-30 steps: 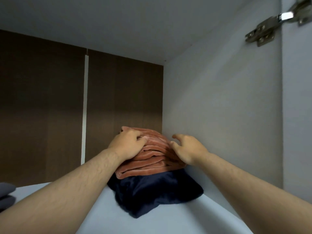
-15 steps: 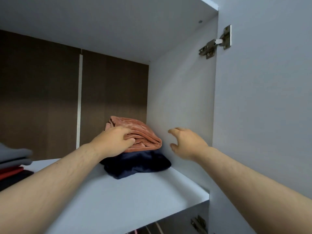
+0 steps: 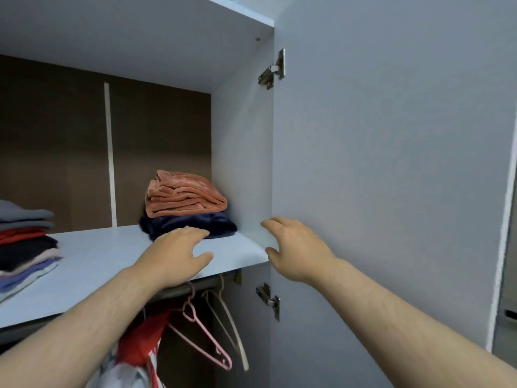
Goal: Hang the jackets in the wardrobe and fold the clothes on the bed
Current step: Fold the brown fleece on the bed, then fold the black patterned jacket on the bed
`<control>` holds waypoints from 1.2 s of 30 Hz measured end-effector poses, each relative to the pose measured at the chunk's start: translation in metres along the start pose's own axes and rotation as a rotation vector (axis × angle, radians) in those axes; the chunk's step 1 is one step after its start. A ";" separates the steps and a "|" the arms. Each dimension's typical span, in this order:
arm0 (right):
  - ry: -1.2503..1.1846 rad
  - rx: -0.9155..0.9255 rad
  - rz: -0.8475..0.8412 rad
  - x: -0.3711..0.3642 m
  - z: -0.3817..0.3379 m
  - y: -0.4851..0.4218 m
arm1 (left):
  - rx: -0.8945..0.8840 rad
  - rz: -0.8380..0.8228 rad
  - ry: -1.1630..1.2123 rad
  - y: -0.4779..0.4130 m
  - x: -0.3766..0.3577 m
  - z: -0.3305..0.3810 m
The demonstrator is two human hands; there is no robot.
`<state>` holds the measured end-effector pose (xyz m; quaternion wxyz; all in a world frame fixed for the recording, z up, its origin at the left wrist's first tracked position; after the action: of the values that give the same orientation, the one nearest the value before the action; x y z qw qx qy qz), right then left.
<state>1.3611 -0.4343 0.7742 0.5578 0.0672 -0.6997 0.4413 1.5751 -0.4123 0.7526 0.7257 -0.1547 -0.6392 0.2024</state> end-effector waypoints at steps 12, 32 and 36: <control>0.024 -0.175 0.109 0.035 -0.006 0.166 | -0.292 0.047 0.030 0.089 -0.014 0.121; 0.368 -1.056 0.266 0.169 0.036 0.597 | -1.139 -0.119 0.833 0.305 -0.047 0.472; 0.419 -1.327 0.325 0.210 0.016 0.733 | -1.203 -0.288 0.858 0.386 -0.059 0.577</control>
<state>0.8421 0.0793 0.5531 0.5309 -0.4777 -0.7000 0.0038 0.9604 -0.1252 0.5932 0.7206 -0.5047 -0.3143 -0.3565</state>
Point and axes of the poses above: each hand's wrist, its own y-axis away from the middle knuckle, its own x-axis out of the back of the hand, z = x × y, the point moved 9 cm from there along -y, towards the middle knuckle, and after that the axes turned 4 degrees about x, right-handed, at the moved point
